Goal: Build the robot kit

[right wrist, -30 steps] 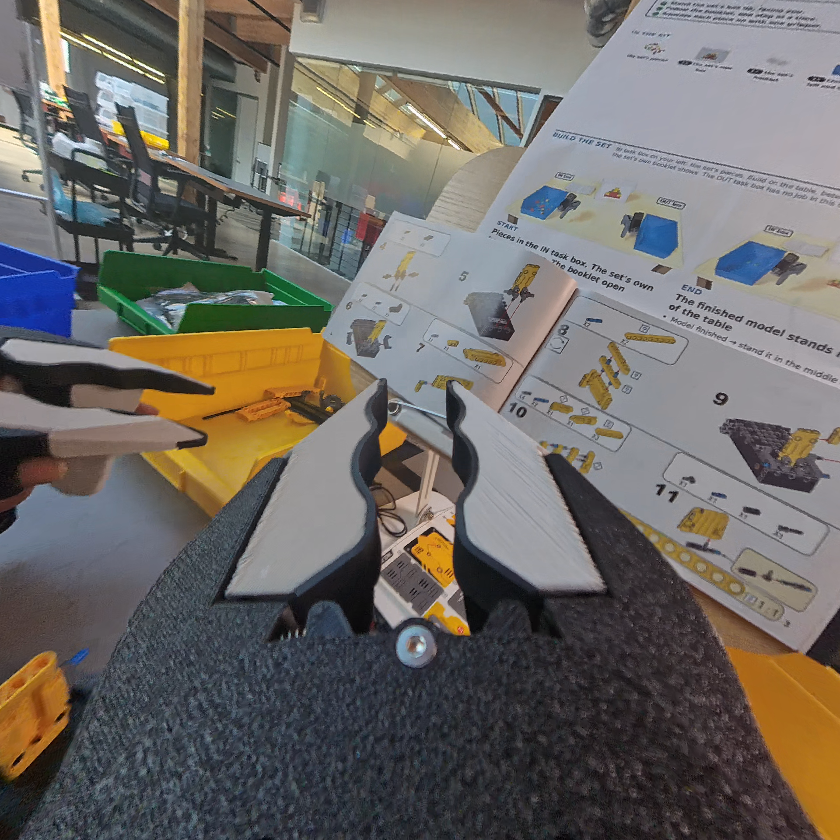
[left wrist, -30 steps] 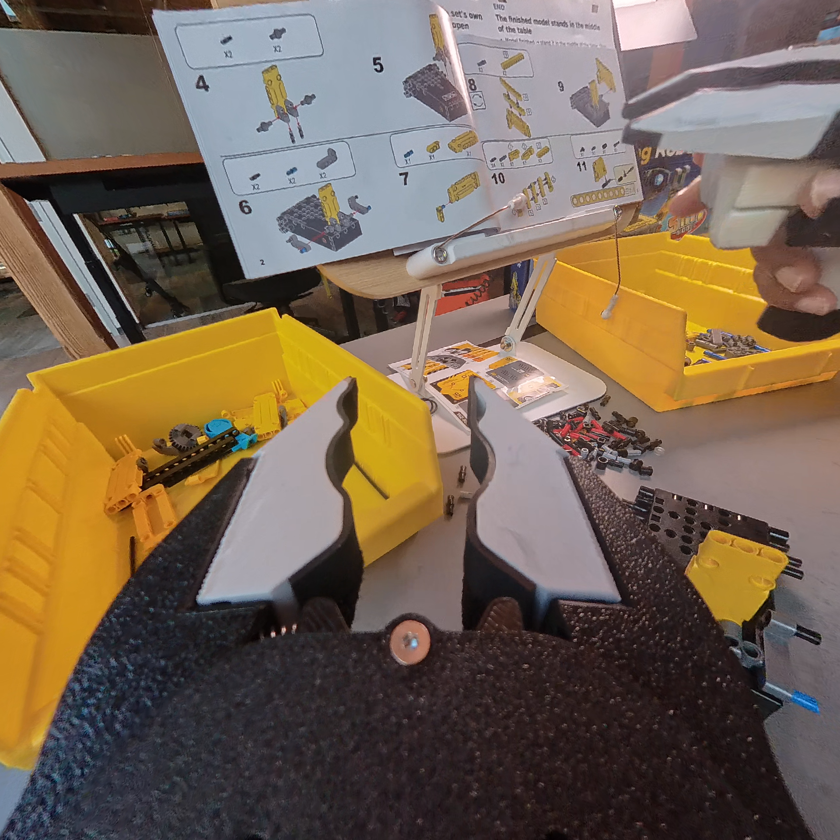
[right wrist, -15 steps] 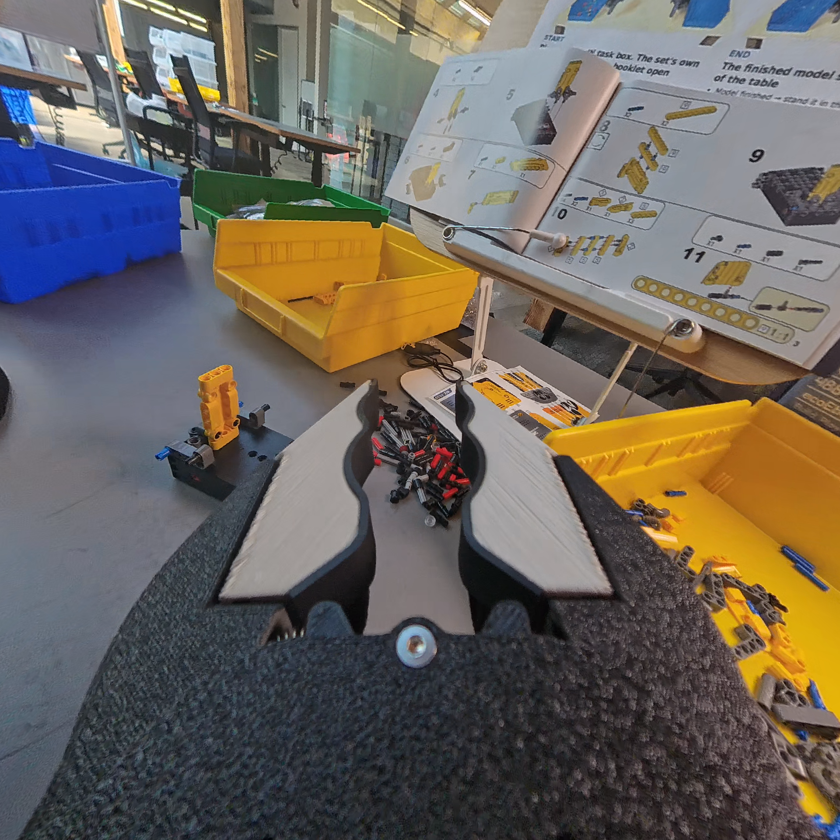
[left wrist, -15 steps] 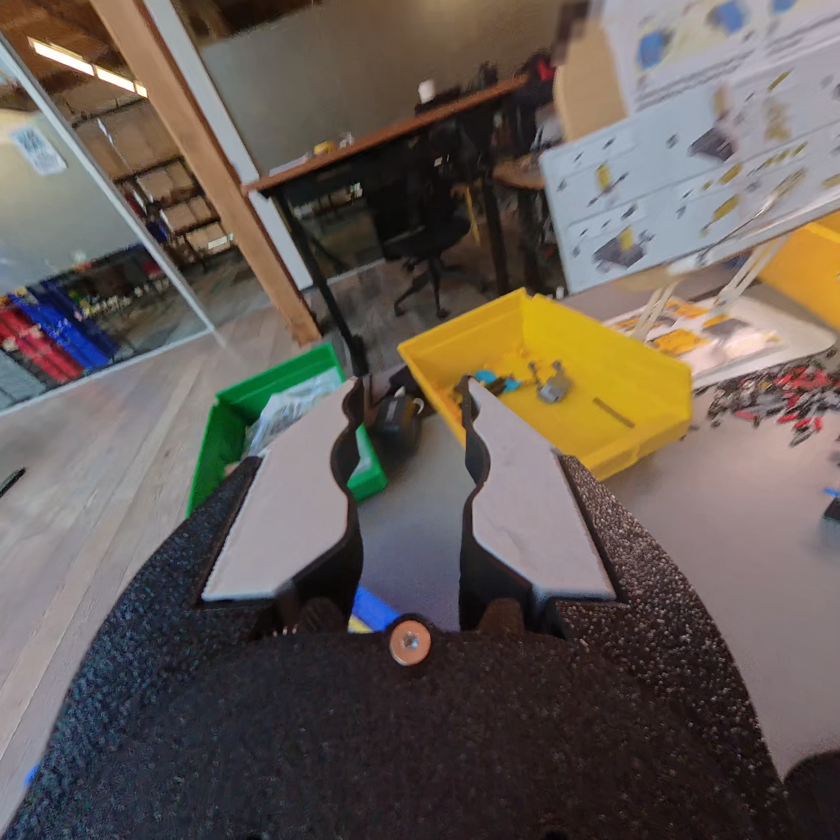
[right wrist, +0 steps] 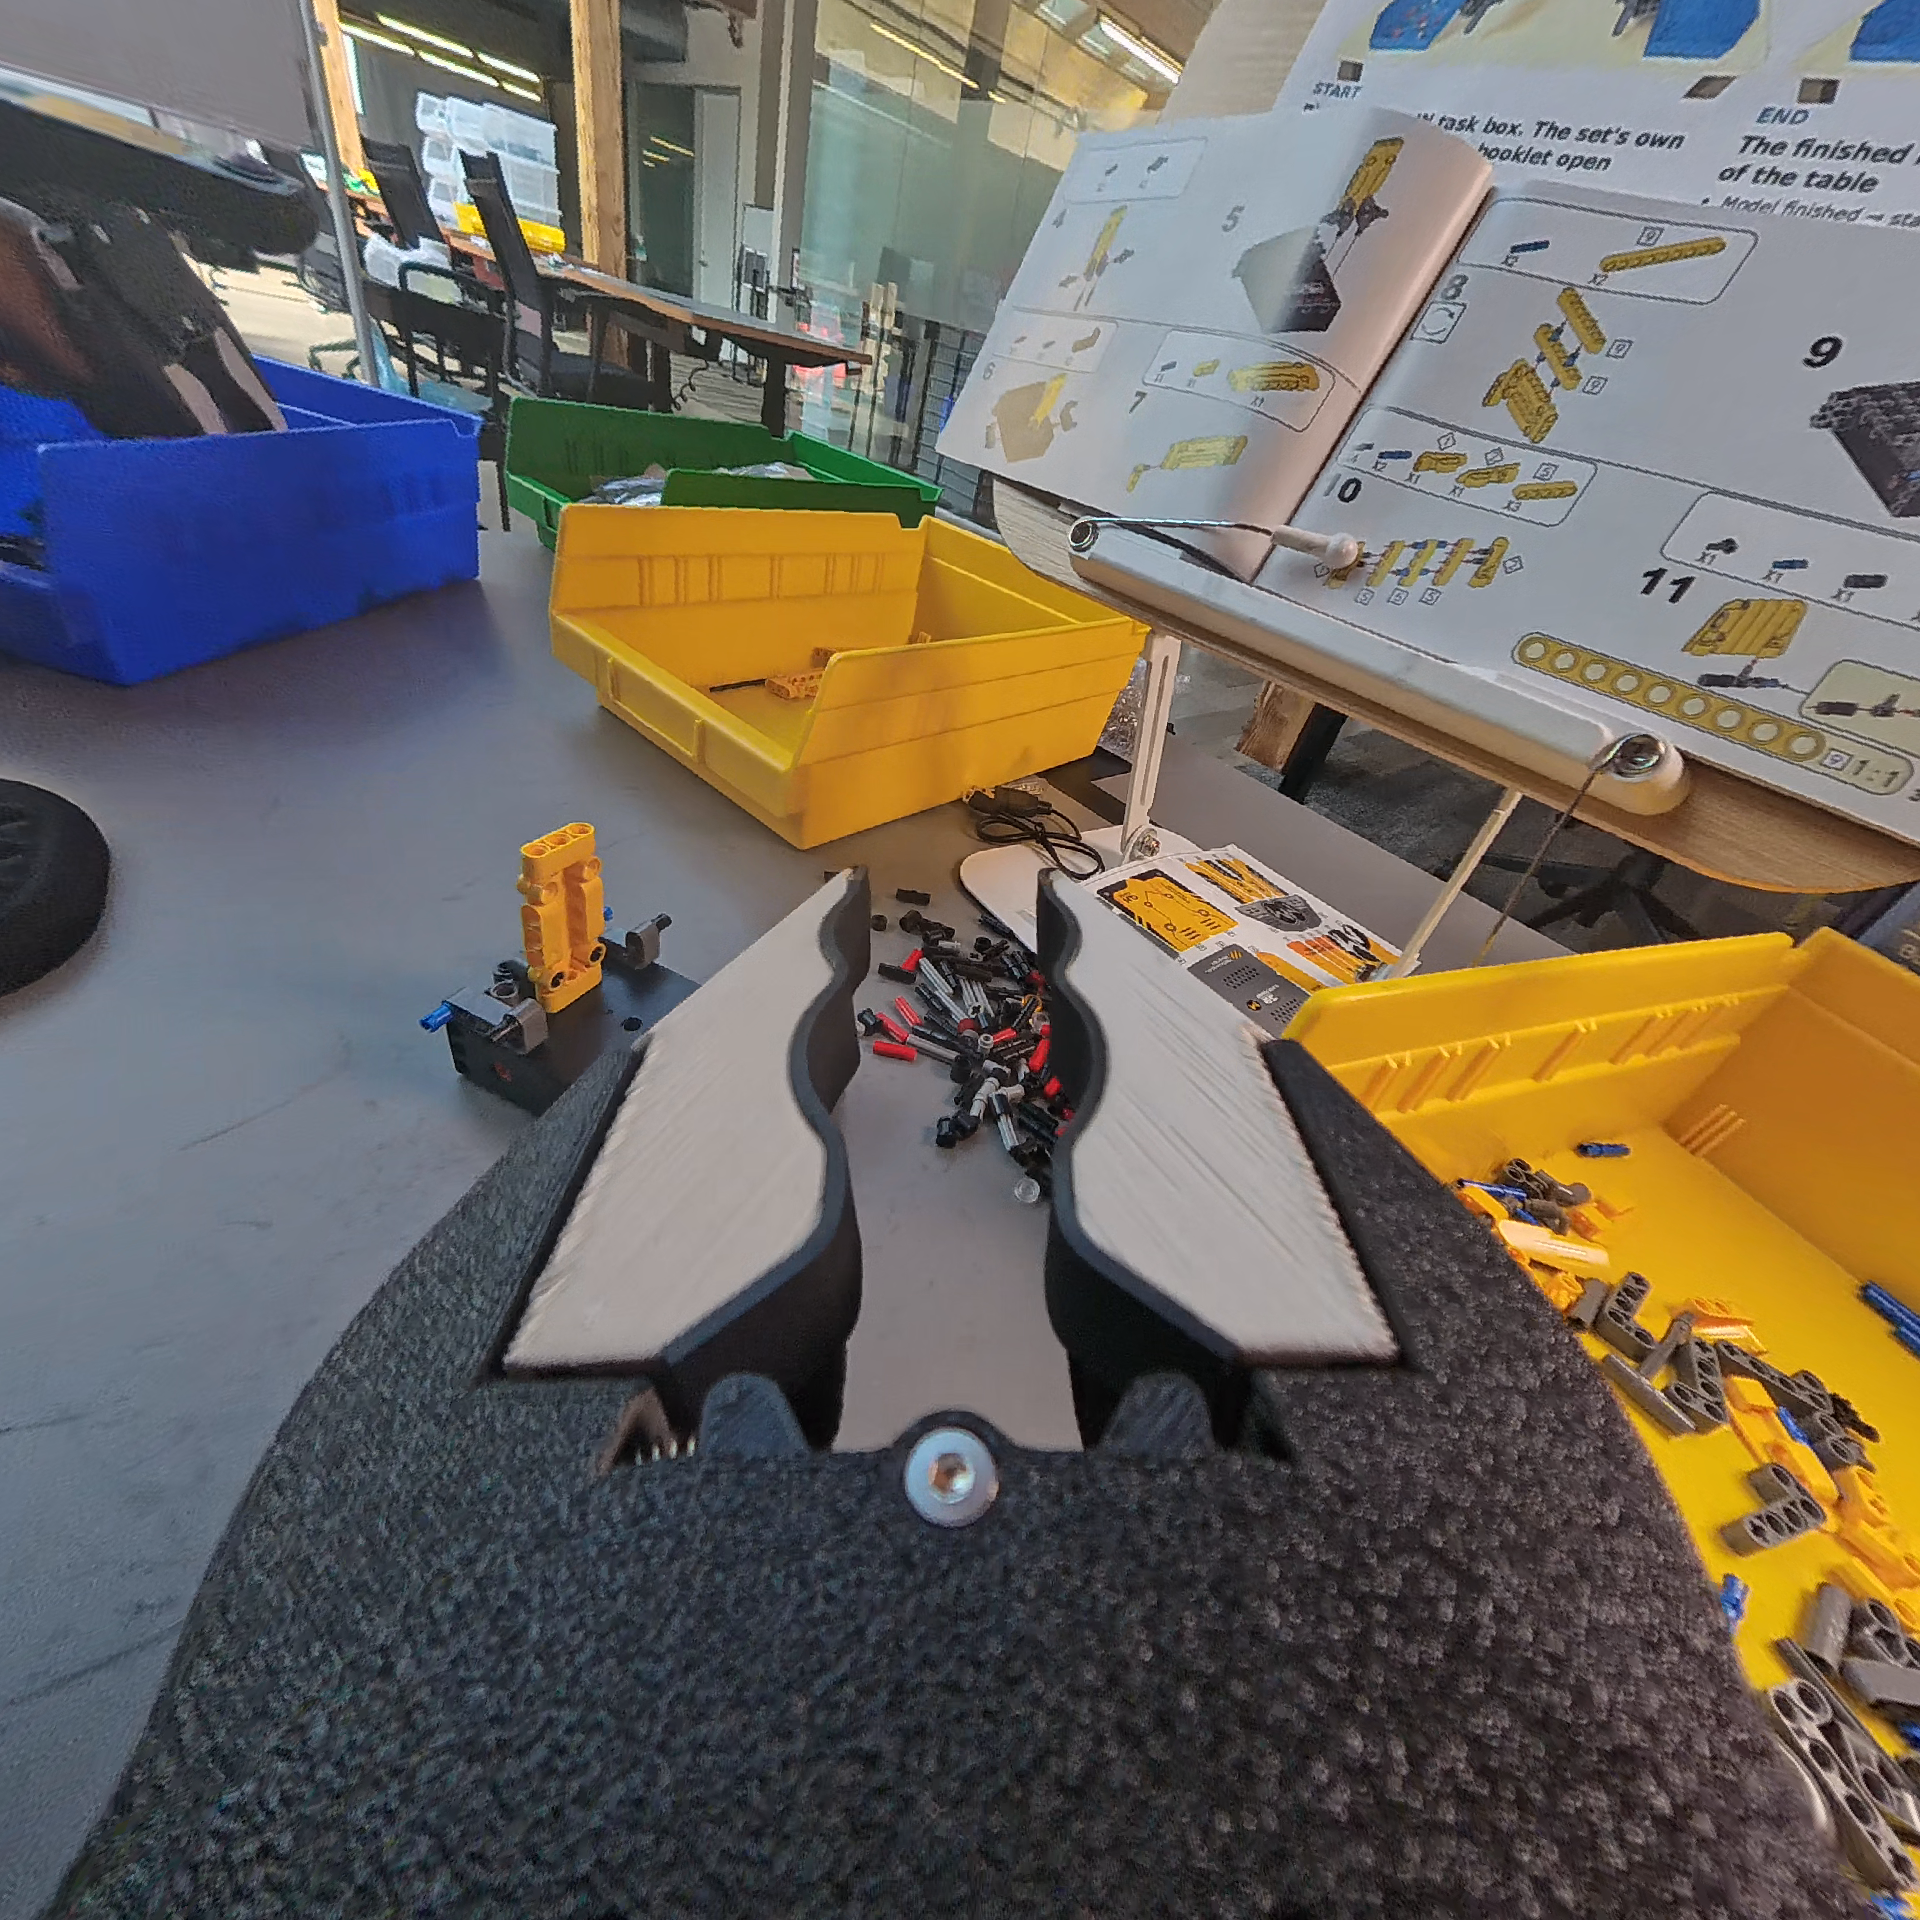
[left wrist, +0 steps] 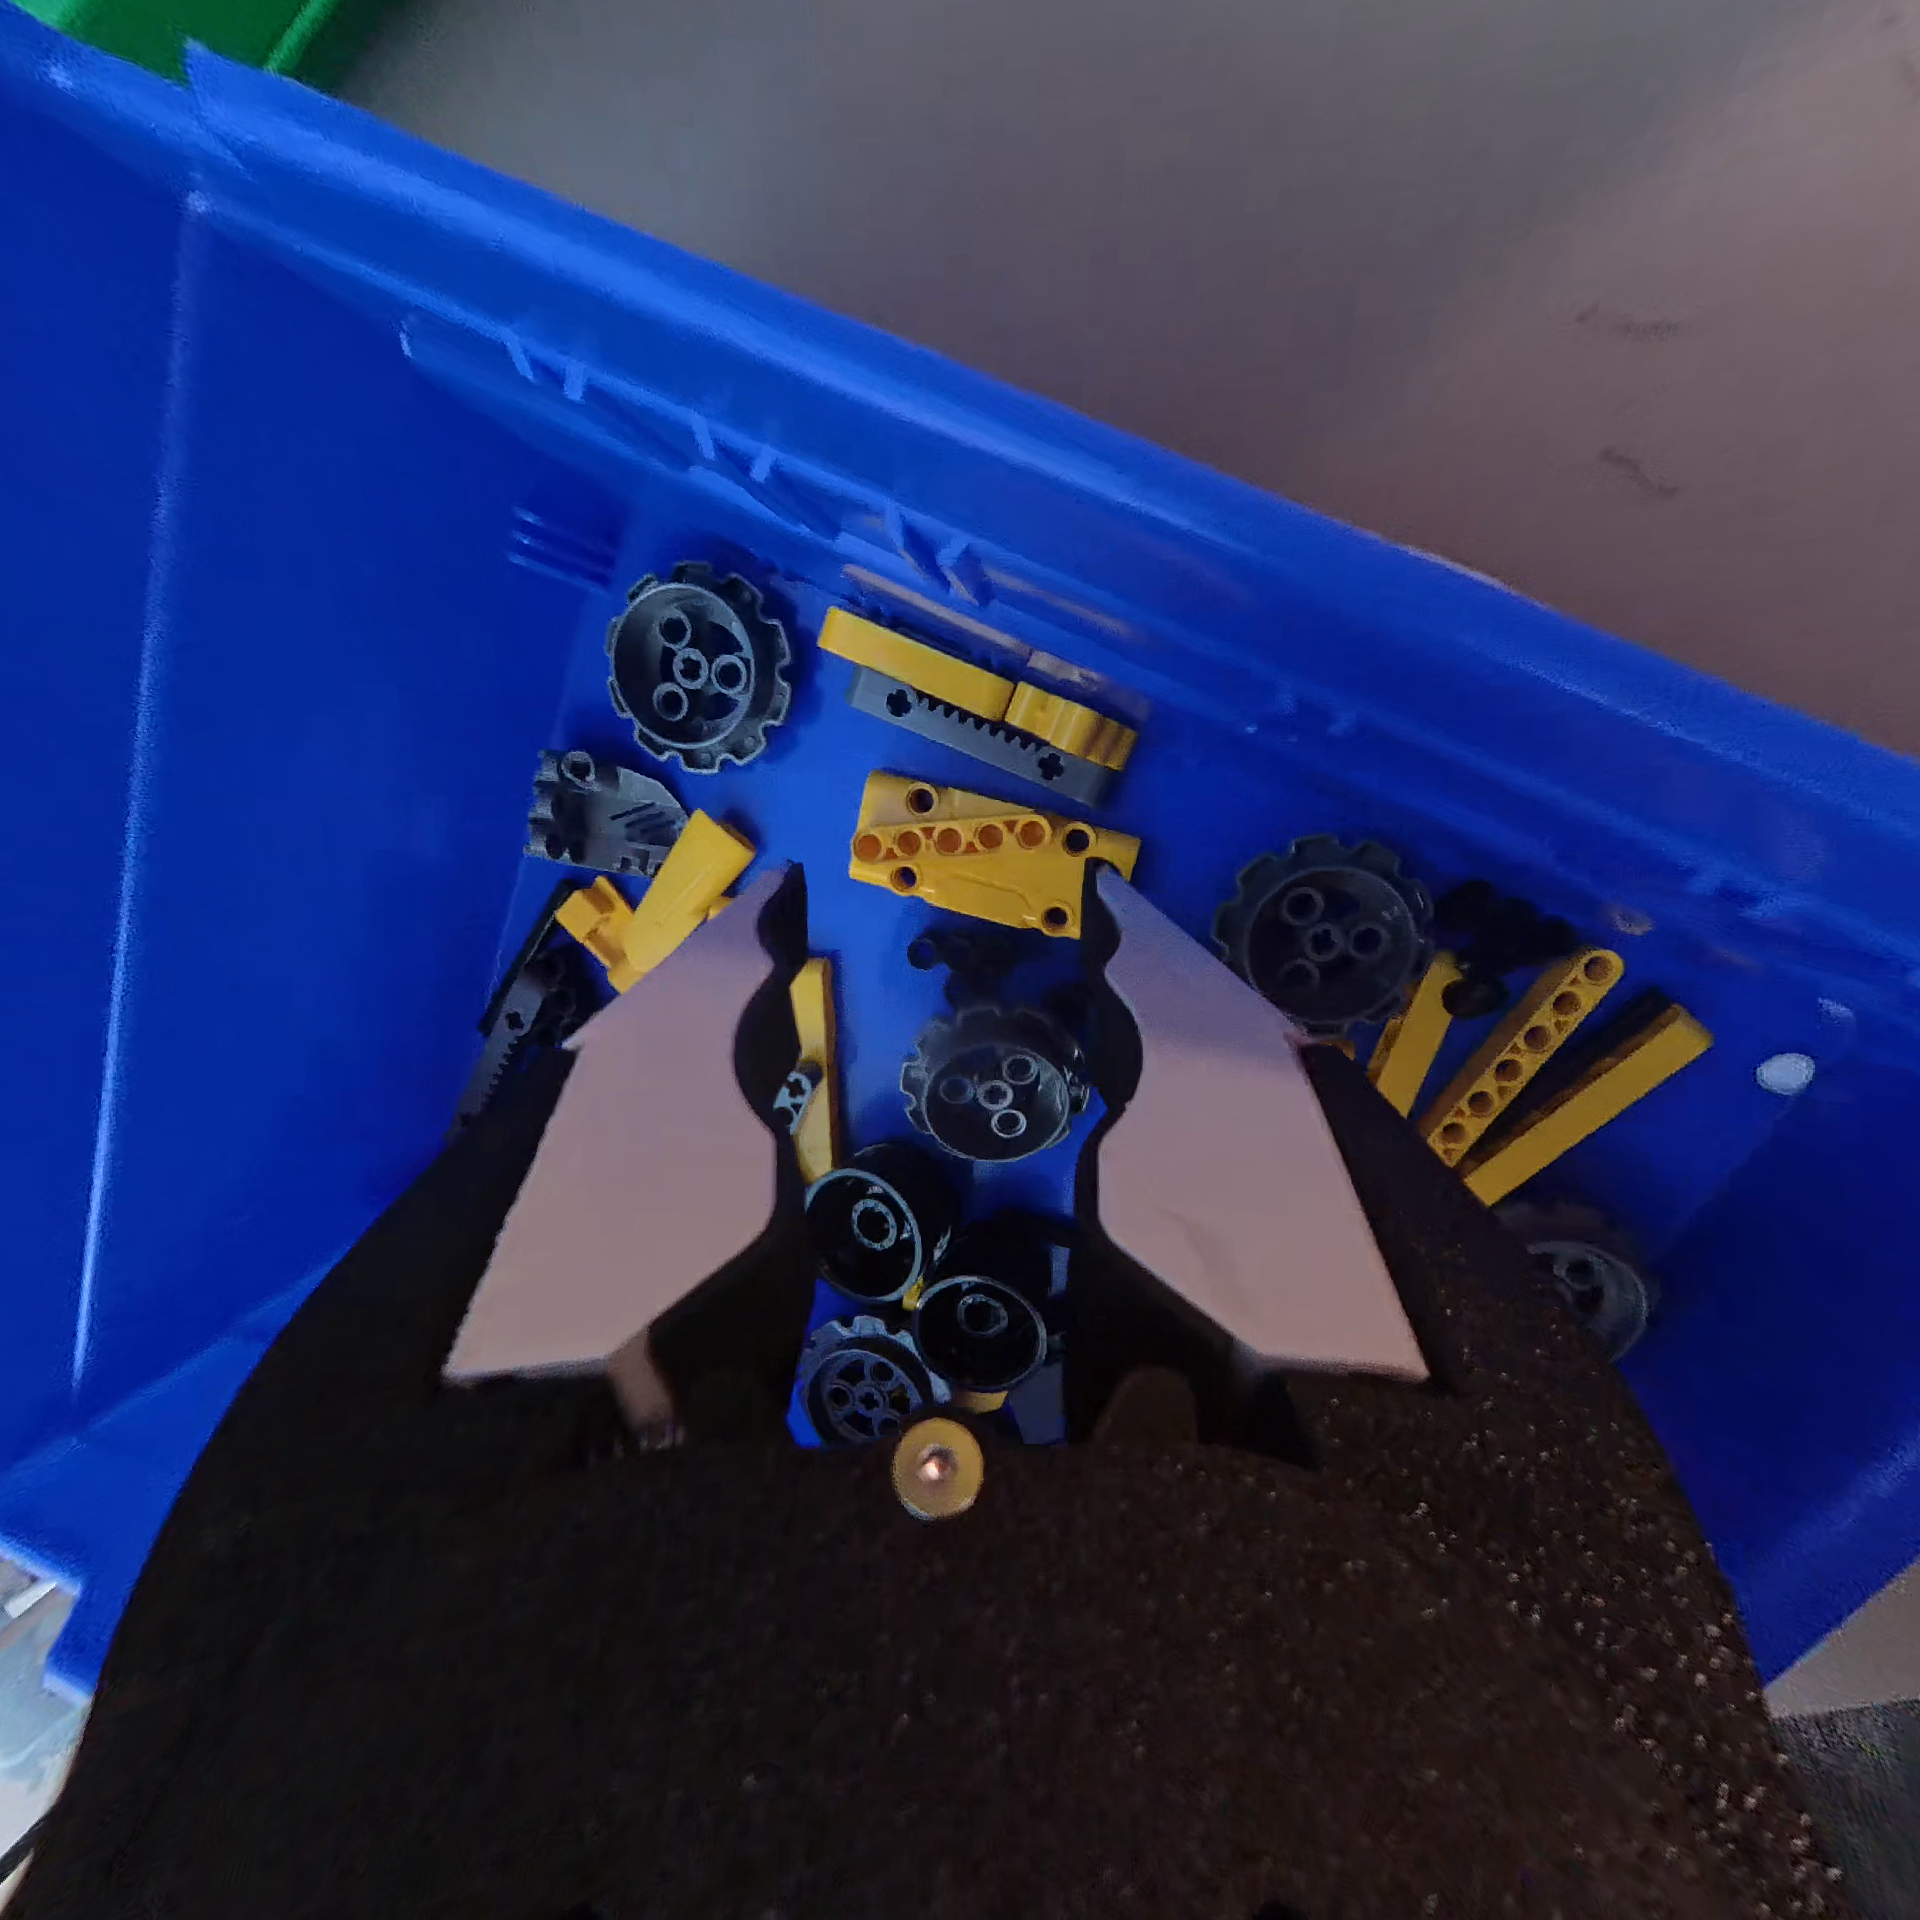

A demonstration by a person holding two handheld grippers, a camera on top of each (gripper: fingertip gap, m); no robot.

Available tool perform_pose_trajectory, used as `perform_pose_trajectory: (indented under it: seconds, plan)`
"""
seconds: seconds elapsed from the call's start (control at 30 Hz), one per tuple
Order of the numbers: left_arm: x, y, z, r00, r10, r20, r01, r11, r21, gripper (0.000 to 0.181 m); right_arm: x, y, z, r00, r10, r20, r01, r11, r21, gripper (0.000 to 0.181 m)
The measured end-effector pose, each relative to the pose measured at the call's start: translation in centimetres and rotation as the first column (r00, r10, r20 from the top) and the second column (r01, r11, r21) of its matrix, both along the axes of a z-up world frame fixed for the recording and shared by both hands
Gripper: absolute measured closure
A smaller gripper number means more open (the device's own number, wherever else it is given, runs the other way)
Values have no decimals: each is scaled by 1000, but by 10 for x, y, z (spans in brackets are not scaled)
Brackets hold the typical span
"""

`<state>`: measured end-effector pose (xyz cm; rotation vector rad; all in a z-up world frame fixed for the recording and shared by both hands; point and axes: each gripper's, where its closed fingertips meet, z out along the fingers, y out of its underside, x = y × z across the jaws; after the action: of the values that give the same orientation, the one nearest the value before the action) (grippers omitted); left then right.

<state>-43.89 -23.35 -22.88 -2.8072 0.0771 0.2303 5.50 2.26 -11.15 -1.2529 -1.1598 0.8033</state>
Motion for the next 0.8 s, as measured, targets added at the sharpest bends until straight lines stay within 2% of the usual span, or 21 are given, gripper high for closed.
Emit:
perform_pose_trajectory:
  seconds: [0.2,0.3,0.37,0.43,0.5,0.53,0.57,0.63,0.73,0.8]
  plan:
    - [-15,4,-6,998,43,40,-43,999,2,181,12,1,-6,999,-32,20,32,999,8,150]
    - [-44,1,6,982,185,-39,-183,981,59,181,18,5,-10,999,-48,17,49,999,-15,150]
    - [-49,2,11,975,223,-24,-219,970,102,175,19,7,-11,999,-53,12,54,998,-33,150]
    - [-29,5,6,985,152,84,-159,983,91,161,20,8,-11,998,-54,10,54,998,-40,150]
    - [-6,1,-7,983,70,167,-76,997,29,134,19,7,-11,999,-50,14,50,998,-38,151]
    - [1,1,-11,984,32,174,-35,999,17,136,19,7,-12,999,-46,18,47,998,-35,151]
    - [5,3,-11,985,2,174,-7,1000,31,126,18,6,-13,999,-43,24,43,999,-32,151]
    - [8,2,-14,985,-22,170,21,1000,8,117,16,4,-15,999,-38,36,39,999,-24,151]
    - [11,1,-20,979,-51,196,55,998,-16,112,15,1,-18,998,-27,54,28,999,-19,151]
    - [10,1,-19,976,-57,209,62,998,-18,117,14,-1,-18,998,-22,61,23,1000,-12,151]
